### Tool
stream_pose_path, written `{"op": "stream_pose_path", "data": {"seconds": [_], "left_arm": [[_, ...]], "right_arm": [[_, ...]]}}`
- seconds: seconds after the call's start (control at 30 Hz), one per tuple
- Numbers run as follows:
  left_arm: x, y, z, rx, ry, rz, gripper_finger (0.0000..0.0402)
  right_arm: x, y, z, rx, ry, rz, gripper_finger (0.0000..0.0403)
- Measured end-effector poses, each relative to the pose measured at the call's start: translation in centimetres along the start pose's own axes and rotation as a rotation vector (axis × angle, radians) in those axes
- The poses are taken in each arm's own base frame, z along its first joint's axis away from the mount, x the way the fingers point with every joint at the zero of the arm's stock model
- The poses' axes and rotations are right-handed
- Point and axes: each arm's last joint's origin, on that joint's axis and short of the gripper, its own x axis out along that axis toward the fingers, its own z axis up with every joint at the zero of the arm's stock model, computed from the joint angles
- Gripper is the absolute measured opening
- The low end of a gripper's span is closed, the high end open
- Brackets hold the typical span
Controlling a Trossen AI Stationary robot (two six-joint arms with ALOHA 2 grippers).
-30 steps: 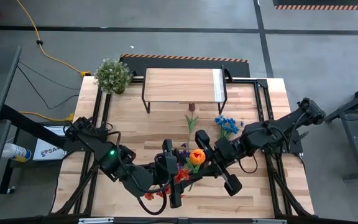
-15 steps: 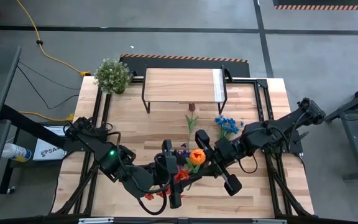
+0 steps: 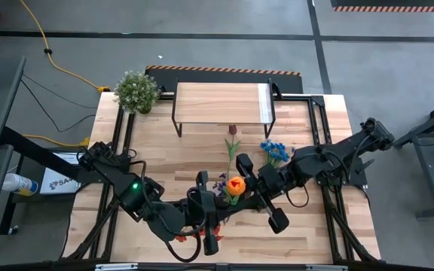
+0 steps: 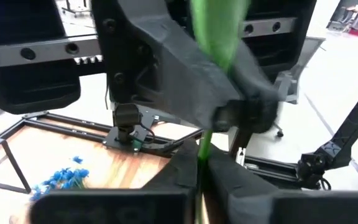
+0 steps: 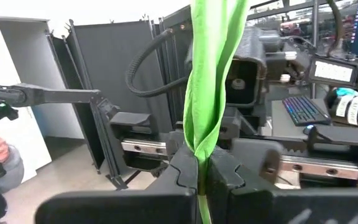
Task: Pick and place flowers into a vace then onto a shelf
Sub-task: Put the orange flower into the bottom transparent vase
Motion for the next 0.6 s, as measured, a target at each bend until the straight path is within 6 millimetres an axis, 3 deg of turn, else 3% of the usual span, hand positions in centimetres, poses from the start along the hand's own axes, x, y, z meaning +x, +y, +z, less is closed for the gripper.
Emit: {"op": "stream_pose_path", "data": {"seconds": [0.6], "left_arm": [[0.00, 0.04, -0.19, -0.010, 0.022, -0.010, 0.0030]], "right_arm": [[0.00, 0.04, -0.09, 0.000, 0.010, 0.010, 0.0015]]}}
